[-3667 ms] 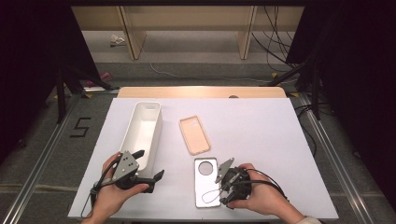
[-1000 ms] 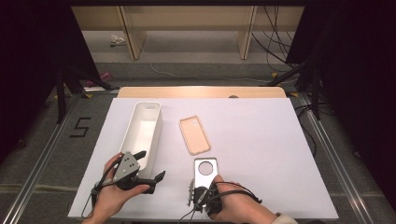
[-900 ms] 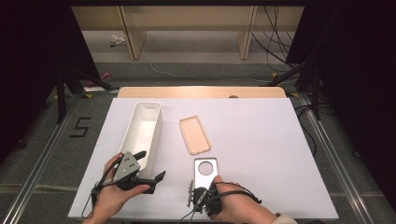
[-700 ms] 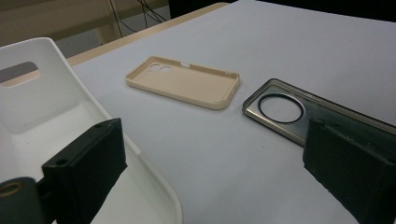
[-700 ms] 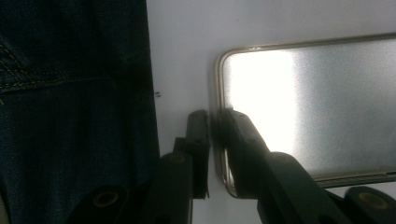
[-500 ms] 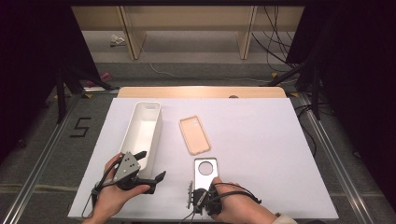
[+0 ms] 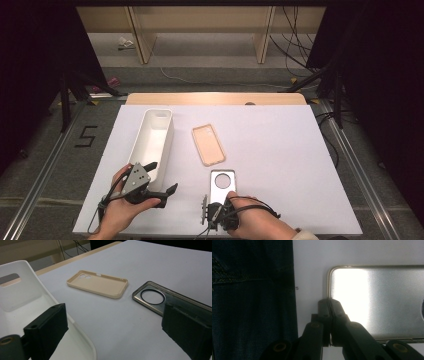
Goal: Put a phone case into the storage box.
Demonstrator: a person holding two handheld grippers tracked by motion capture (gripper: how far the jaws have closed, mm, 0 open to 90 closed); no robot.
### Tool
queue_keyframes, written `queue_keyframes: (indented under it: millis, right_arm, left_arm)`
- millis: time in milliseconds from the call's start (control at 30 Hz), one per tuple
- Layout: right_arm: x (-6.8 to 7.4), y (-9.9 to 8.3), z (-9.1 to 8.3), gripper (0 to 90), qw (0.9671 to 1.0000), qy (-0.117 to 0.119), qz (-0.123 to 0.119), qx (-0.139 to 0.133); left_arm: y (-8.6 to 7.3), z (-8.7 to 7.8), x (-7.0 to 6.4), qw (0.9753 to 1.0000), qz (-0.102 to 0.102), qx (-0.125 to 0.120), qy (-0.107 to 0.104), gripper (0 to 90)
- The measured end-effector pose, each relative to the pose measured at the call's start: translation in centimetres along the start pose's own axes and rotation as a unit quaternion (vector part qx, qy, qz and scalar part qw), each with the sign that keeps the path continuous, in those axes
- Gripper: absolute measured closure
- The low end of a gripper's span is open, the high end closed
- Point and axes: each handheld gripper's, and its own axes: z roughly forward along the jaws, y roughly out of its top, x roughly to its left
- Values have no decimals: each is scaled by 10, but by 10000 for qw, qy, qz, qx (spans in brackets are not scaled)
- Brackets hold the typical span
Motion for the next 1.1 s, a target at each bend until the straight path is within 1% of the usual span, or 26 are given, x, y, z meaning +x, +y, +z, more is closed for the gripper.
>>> queue_keyframes:
  millis: [167,367,467,500,567,667,700,733,800,833,867,933,967,1033,1100]
  right_arm:
    - [0,-1,-1,889,10000,18,7,12]
    - [1,-3,-2,890,9999,-5,59,-85]
    - [-1,-5,-4,890,9998,-9,69,-203]
    - [-1,-5,-6,891,9997,-22,107,-209]
    - [-1,-7,-9,891,9993,-61,169,-341]
    - [-4,-12,-15,892,9975,-136,270,-640]
    - [-4,-13,-17,892,9974,-133,312,-632]
    - [-5,-15,-19,892,9966,-158,350,-725]
    - [-7,-18,-22,892,9957,-153,430,-803]
    - [-7,-20,-23,892,9946,-185,477,-898]
    - [-8,-22,-26,893,9940,-142,536,-944]
    - [-9,-26,-29,892,9915,-135,649,-1116]
    - [-11,-27,-30,893,9907,-146,641,-1189]
    - [-11,-29,-33,893,9888,-185,720,-1295]
    - [-13,-31,-37,893,9865,-149,748,-1452]
  left_arm:
    - [0,0,0,10000,4,1,5,64]
    - [0,-1,0,10000,-7,-6,13,66]
    - [0,-1,0,10000,-10,-11,23,67]
    - [0,-1,0,10000,-11,-13,26,68]
    - [0,-1,1,10000,-20,-6,24,68]
    - [0,-1,1,10000,-20,-8,20,68]
    - [0,-1,1,10000,-17,-12,22,68]
    - [0,-1,1,10000,-17,-13,22,68]
    - [0,-1,1,10000,-19,-8,25,68]
    - [0,-2,1,10000,-26,-11,33,68]
    - [0,-2,1,10000,-31,-12,36,69]
    - [0,-2,1,10000,-25,-11,28,69]
    - [0,-2,1,10000,-24,-13,25,69]
    - [0,-1,1,10000,-25,-14,24,70]
    - [0,-2,1,10000,-27,-16,21,70]
